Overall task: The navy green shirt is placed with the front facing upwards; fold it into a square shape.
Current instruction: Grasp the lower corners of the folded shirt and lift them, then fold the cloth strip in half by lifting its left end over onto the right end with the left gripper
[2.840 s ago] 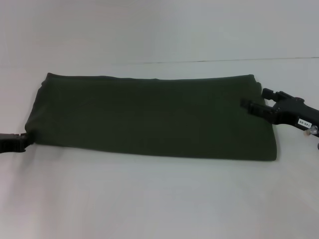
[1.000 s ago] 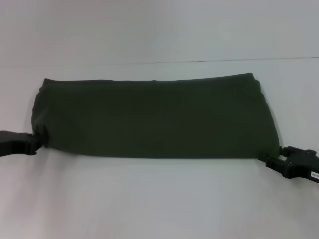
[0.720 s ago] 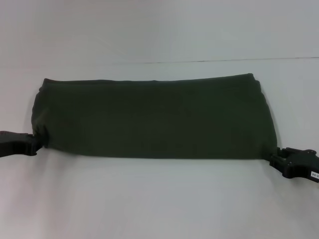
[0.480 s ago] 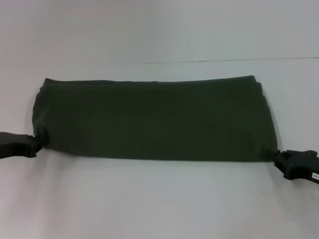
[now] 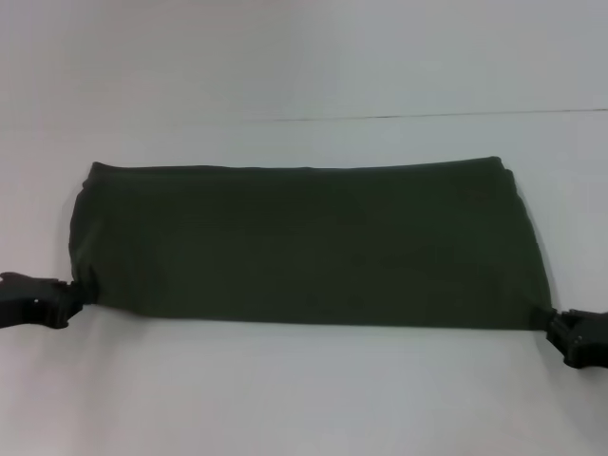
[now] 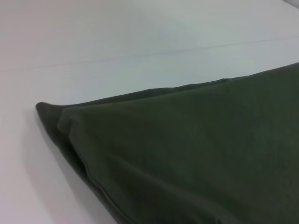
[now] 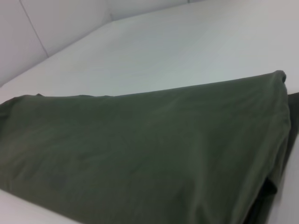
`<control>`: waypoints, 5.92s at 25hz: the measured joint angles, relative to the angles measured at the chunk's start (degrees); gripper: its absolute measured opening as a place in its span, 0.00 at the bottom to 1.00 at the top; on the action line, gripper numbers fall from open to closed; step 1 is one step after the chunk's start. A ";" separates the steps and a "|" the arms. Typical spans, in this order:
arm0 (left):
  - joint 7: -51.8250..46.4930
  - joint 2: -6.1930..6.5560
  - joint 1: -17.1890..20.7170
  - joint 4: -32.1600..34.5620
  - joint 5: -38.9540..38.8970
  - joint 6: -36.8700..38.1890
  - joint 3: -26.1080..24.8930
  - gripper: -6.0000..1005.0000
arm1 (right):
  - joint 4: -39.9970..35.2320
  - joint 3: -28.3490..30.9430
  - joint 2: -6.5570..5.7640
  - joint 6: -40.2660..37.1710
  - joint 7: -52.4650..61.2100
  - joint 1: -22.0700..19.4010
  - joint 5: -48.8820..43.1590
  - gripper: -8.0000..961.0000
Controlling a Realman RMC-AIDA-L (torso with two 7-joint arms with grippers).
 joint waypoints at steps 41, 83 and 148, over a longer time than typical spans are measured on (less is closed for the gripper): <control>6.75 -0.88 6.43 5.27 1.49 12.33 -2.30 0.16 | -2.14 2.01 -0.66 -7.13 -0.96 -3.43 -0.04 0.04; -13.42 -0.24 2.42 0.20 -15.84 1.30 -2.69 0.80 | -1.01 6.63 0.13 -12.61 -6.89 6.21 -0.25 0.87; -39.39 1.57 -1.60 0.59 3.83 -5.43 4.42 0.79 | 4.62 1.25 0.37 -7.86 -7.55 12.42 0.00 0.86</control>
